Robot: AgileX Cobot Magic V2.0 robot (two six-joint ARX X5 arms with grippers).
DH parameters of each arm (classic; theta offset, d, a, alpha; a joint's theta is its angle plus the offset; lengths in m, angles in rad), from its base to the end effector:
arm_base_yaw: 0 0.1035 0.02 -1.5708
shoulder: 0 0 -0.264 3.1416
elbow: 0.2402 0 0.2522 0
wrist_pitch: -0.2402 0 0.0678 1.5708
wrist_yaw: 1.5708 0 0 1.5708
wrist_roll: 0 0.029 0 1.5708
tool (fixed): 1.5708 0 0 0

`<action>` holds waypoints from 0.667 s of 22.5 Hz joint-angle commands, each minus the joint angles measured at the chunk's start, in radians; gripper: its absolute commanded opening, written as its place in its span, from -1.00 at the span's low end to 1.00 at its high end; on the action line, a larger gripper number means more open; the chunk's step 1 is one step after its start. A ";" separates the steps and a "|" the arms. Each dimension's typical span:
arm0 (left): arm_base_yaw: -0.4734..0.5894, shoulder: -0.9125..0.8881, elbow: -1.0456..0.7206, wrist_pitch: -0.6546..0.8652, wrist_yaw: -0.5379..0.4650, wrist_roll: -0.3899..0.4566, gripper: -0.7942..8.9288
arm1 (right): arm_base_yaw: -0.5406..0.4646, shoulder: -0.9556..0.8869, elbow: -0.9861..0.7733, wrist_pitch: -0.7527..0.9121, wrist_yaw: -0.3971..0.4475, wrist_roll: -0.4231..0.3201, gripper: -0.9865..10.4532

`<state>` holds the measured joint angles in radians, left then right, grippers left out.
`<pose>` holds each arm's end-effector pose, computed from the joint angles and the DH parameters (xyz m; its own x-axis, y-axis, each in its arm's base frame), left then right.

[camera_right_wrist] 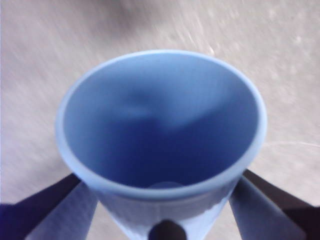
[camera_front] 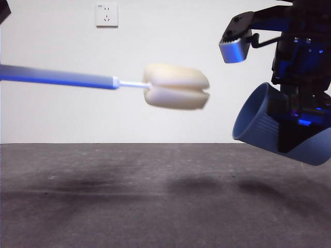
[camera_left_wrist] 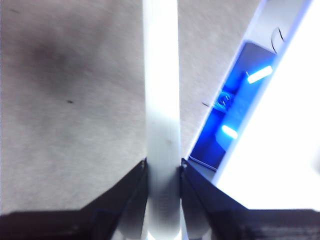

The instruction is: Pick up the cup brush,pick up the cup,insert the brush into the cup,clean the cup,put the cup brush back,put the cup back to the fixed position on the table

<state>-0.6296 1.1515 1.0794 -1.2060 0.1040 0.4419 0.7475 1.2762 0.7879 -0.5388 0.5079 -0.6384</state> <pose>0.1510 -0.1138 0.2943 0.1708 -0.2529 -0.9523 0.8822 0.4696 0.0335 0.1827 0.1501 0.2145 0.6621 -0.0494 -0.7478 -0.7028 0.3053 -0.6425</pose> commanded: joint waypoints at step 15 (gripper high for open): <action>-0.159 0.152 -0.003 0.140 0.011 -0.106 -0.85 | 0.178 0.040 0.001 -0.031 0.153 -0.214 -0.86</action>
<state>-0.7826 1.2964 1.0794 -1.0794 0.1093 0.3618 0.9127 1.3060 0.7879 -0.5755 0.6579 -0.8238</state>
